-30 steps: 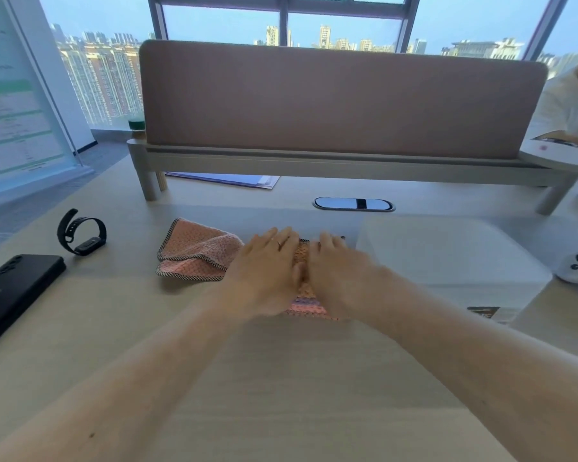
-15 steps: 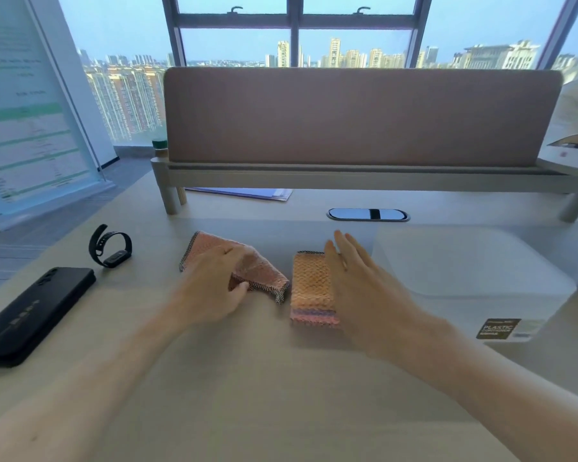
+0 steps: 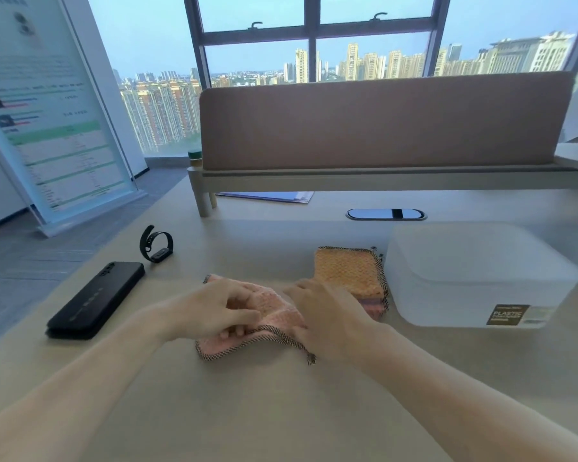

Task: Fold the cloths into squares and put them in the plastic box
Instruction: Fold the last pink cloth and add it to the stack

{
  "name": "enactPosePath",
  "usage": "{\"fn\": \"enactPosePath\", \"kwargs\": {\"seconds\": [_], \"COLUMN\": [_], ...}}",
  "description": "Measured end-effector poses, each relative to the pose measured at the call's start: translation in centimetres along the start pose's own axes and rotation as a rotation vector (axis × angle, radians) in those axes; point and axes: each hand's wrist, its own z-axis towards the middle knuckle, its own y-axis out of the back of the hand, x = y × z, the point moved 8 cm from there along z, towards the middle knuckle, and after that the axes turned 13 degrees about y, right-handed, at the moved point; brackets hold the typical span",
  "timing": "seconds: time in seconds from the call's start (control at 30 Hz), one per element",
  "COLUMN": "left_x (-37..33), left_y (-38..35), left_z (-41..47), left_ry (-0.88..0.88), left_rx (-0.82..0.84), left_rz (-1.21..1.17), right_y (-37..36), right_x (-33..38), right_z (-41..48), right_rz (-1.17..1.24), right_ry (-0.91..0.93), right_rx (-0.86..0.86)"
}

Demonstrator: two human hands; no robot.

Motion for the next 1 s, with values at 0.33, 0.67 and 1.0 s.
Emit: {"fn": "enactPosePath", "kwargs": {"seconds": [0.33, 0.67, 1.0], "left_x": [0.2, -4.9, -9.1], "left_y": [-2.1, -8.2, -4.8], "left_z": [-5.5, -8.9, -9.1], "left_ry": [-0.086, -0.108, -0.086], "left_rx": [-0.234, -0.222, -0.140], "left_rz": [0.216, 0.098, -0.250], "right_y": [-1.2, 2.2, 11.5], "right_x": [2.2, -0.3, -1.3], "right_z": [-6.4, -14.2, -13.2], "right_rz": [-0.016, 0.147, 0.376], "right_ry": [0.121, 0.062, -0.090], "right_rx": [-0.057, -0.197, -0.364]}}
